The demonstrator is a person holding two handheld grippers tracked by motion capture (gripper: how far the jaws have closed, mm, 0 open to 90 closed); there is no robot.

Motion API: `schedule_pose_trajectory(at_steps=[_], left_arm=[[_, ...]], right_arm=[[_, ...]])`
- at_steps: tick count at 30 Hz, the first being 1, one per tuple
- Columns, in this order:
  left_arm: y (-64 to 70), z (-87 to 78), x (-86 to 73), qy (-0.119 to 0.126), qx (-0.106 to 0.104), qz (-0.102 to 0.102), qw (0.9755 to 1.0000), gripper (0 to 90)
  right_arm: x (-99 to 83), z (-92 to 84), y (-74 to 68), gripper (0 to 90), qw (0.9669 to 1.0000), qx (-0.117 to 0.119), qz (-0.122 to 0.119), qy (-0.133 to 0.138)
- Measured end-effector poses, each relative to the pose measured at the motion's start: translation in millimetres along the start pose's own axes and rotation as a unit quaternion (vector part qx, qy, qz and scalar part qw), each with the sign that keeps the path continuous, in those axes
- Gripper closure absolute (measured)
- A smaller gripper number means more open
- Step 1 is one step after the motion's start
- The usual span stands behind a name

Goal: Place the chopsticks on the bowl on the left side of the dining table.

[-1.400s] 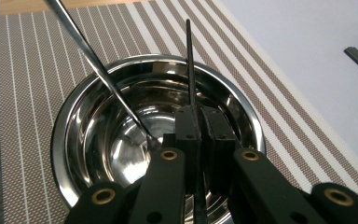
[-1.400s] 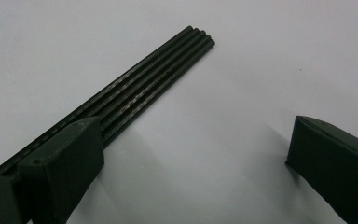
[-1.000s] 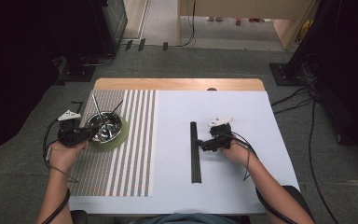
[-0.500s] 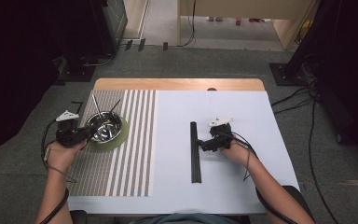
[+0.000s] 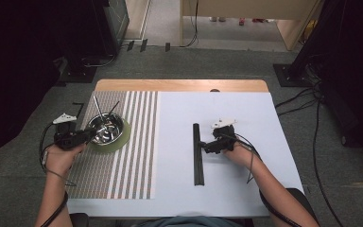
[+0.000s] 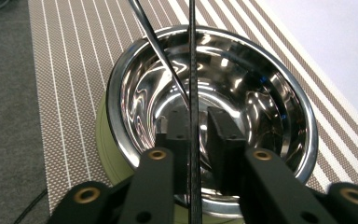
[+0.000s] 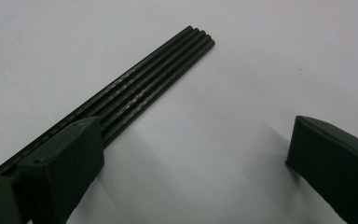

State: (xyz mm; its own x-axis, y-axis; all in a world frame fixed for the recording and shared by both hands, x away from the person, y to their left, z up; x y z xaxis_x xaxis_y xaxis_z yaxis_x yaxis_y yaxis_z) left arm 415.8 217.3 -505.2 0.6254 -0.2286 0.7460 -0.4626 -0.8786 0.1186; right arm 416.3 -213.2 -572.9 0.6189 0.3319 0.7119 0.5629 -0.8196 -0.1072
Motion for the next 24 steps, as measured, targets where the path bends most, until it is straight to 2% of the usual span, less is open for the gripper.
schedule_pose_trajectory(at_steps=[3,6,7,10,11,15,18,24], left_arm=[[-0.1,-1.5,3.3,0.009,0.004,-0.004,0.9999,69.3],[1.7,-3.4,9.2,0.024,0.008,-0.009,0.9996,64.7],[4.9,-2.6,12.5,0.029,0.008,-0.006,0.9995,59.7],[9.4,0.2,14.5,0.029,0.008,0.001,0.9995,54.5],[14.6,3.8,15.3,0.023,0.007,0.008,0.9997,53.3],[21.2,7.8,17.9,0.018,0.01,0.018,0.9996,48.8],[29.7,9.3,24.4,0.025,0.007,0.019,0.9995,46.5],[36.8,10.5,30.5,0.029,0.005,0.014,0.9995,43.5]], right_arm=[[0.0,0.0,0.0,3.2,1.0,0.0,0.0,0.0],[0.0,0.0,0.0,3.2,1.0,0.0,0.0,0.0],[0.0,0.0,0.0,3.2,1.0,0.0,0.0,0.0],[0.0,0.0,0.0,3.2,1.0,0.0,0.0,0.0],[0.0,0.0,0.0,3.2,1.0,0.0,0.001,0.0],[0.0,0.0,0.0,3.2,1.0,0.0,0.0,0.0],[0.0,0.0,0.0,3.2,1.0,0.001,0.001,0.0],[0.0,-0.1,0.0,3.2,1.0,0.001,0.001,0.0]])
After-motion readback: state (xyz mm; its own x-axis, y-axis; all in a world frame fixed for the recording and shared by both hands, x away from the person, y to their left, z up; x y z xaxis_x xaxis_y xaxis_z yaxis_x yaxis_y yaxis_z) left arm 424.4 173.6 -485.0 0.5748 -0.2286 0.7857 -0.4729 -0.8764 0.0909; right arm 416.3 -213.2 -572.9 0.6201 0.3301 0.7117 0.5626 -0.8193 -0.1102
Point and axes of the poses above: each handheld gripper's, and its own axes: z roughly forward along the jaws, x roughly out of its top, y roughly to its right, the point moved 10 cm from there along z, roughly forward along the jaws, and after that the axes turned 6 degrees about z, right-handed, at the moved point
